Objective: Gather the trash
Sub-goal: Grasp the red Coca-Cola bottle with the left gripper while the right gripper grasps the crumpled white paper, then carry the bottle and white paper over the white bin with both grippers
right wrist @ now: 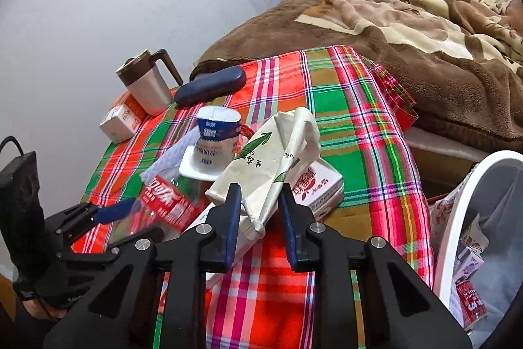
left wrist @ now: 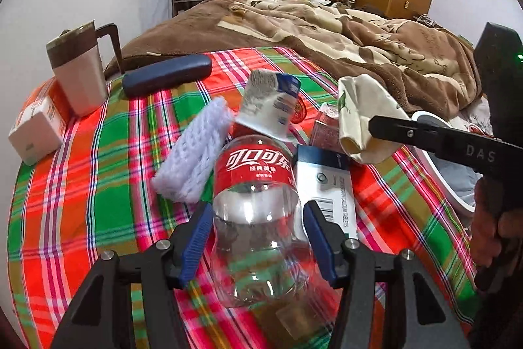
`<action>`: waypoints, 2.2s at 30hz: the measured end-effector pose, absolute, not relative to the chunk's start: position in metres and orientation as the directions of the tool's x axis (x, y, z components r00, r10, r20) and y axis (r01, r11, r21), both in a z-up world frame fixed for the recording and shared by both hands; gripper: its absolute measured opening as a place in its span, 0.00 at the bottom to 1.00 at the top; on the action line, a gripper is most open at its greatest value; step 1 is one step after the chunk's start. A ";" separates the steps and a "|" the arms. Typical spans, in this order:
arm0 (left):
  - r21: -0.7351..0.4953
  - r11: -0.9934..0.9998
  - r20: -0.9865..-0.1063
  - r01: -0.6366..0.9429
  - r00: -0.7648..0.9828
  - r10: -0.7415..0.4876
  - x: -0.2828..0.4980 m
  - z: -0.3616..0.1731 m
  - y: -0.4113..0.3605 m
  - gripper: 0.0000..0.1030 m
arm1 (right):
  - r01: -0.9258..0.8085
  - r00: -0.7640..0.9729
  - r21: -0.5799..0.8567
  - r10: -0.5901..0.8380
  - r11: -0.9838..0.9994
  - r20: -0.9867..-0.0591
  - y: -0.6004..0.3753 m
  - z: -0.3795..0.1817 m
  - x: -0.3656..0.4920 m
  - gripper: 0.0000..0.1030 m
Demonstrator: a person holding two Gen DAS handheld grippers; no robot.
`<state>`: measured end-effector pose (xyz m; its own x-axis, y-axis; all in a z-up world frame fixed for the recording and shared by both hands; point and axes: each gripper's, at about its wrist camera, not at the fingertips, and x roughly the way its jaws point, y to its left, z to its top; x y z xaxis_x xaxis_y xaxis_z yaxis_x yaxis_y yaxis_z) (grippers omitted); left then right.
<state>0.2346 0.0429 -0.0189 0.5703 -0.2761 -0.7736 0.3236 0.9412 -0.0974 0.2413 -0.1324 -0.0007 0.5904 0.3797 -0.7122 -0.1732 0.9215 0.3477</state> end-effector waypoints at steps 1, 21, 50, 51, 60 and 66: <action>-0.101 0.945 -0.775 0.311 0.571 -0.271 0.234 -0.020 0.043 0.56 | -0.174 0.591 0.347 0.380 0.921 -0.712 -0.133 -0.001 0.241 0.23; -0.097 0.985 -0.768 0.140 0.619 -0.164 0.210 -0.012 0.030 0.55 | -0.201 0.626 0.321 0.374 0.925 -0.684 -0.155 0.015 0.189 0.23; -0.123 0.981 -0.657 0.147 0.729 -0.191 0.129 0.038 -0.004 0.55 | -0.177 0.665 0.322 0.354 0.930 -0.658 -0.192 0.024 0.143 0.23; -0.125 0.980 -0.659 0.155 0.726 -0.199 0.129 0.038 -0.007 0.55 | -0.173 0.666 0.322 0.351 0.931 -0.658 -0.194 0.024 0.142 0.23; -0.130 0.964 -0.664 0.232 0.701 -0.258 0.131 0.032 -0.041 0.55 | -0.119 0.680 0.314 0.308 0.942 -0.665 -0.214 0.023 0.137 0.23; -0.130 0.946 -0.662 0.297 0.684 -0.306 0.136 0.031 -0.070 0.55 | -0.062 0.692 0.312 0.266 0.948 -0.671 -0.237 0.020 0.133 0.23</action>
